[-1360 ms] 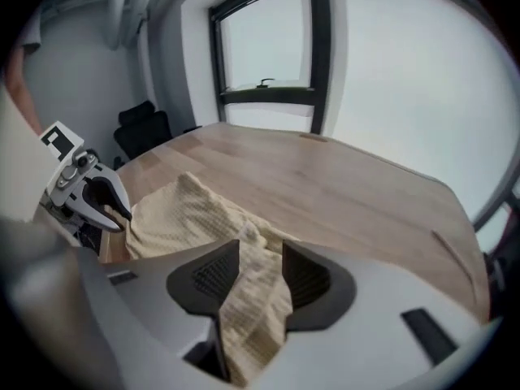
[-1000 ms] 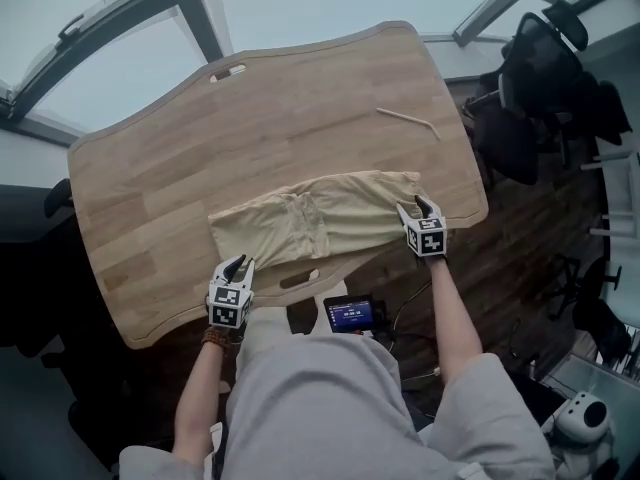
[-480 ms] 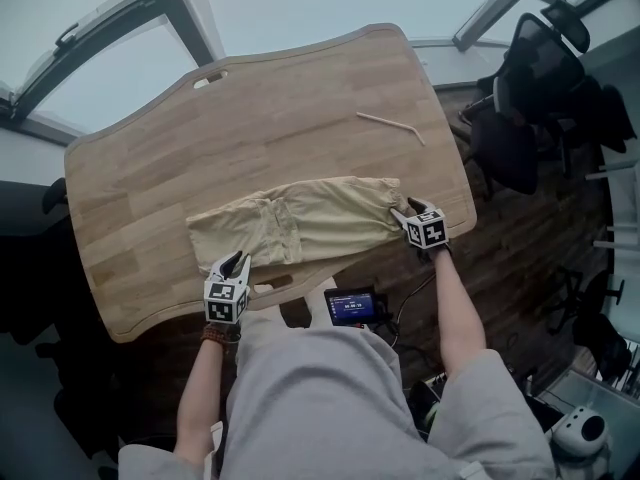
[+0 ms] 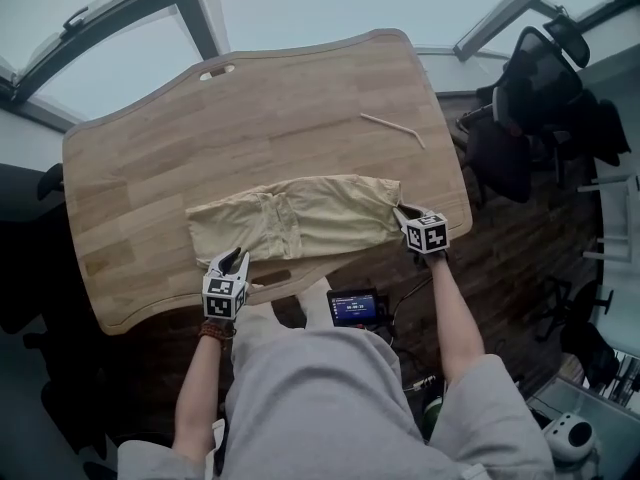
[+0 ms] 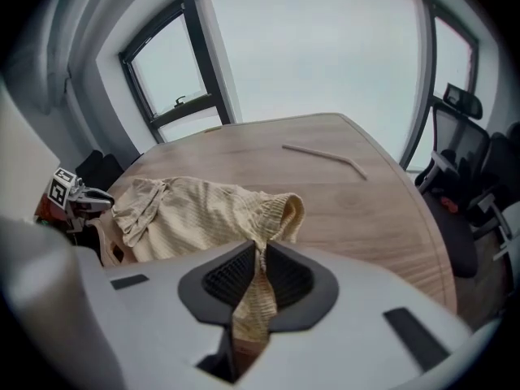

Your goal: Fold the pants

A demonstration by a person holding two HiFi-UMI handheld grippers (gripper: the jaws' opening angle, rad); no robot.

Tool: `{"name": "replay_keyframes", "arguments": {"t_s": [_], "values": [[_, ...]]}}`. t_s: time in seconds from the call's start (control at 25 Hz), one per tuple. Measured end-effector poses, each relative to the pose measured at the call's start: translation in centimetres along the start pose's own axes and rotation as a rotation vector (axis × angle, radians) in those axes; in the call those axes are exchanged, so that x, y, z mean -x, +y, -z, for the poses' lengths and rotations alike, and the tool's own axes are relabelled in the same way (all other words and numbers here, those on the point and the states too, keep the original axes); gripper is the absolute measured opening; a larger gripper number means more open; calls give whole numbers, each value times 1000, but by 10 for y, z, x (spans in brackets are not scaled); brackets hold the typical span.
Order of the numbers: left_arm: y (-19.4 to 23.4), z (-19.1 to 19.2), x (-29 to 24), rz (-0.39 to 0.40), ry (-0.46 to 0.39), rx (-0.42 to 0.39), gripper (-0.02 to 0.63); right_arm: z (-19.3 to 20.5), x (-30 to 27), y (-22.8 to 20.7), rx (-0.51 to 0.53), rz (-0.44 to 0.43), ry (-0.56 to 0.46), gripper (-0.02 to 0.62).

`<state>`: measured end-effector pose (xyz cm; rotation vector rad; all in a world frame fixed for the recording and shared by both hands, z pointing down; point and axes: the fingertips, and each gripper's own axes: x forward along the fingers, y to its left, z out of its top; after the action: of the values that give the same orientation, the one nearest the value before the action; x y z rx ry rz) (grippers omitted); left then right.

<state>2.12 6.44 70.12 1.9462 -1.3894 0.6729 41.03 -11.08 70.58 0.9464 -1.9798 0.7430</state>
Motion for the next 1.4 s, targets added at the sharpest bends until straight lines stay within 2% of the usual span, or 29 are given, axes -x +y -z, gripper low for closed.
{"name": "replay_keyframes", "arguments": {"t_s": [0.2, 0.36, 0.44, 0.48, 0.56, 0.68, 0.88, 1.12, 1.2, 1.24, 1.36, 1.4], "values": [[16, -2, 9, 21, -32, 14, 74, -17, 23, 22, 29, 22, -22, 31], [28, 8, 31, 57, -15, -9, 74, -7, 20, 6, 147, 227, 38, 35], [34, 9, 39, 68, -2, -48, 74, -5, 18, -12, 133, 311, 51, 34], [38, 10, 43, 68, 5, -69, 74, -4, 16, -19, 101, 325, 58, 40], [44, 17, 49, 54, 19, -84, 74, 5, 6, -21, 32, 285, 84, 189], [44, 24, 54, 26, 27, -53, 74, 17, -4, -13, 6, 175, 109, 222], [27, 24, 43, 6, 14, -21, 74, 21, -19, -23, 64, 127, 121, 279], [10, 21, 30, -20, 1, 20, 74, 30, -30, -26, -11, 52, 163, 276], [10, 20, 27, -24, -2, 29, 74, 31, -33, -25, 4, 54, 183, 216], [10, 20, 27, -23, -2, 27, 74, 32, -34, -25, 1, 58, 190, 213], [10, 17, 26, -15, -1, 11, 74, 25, -31, -22, -8, 81, 187, 150], [11, 14, 26, -13, -4, 9, 74, 18, -27, -19, 4, 94, 175, 92]]}}
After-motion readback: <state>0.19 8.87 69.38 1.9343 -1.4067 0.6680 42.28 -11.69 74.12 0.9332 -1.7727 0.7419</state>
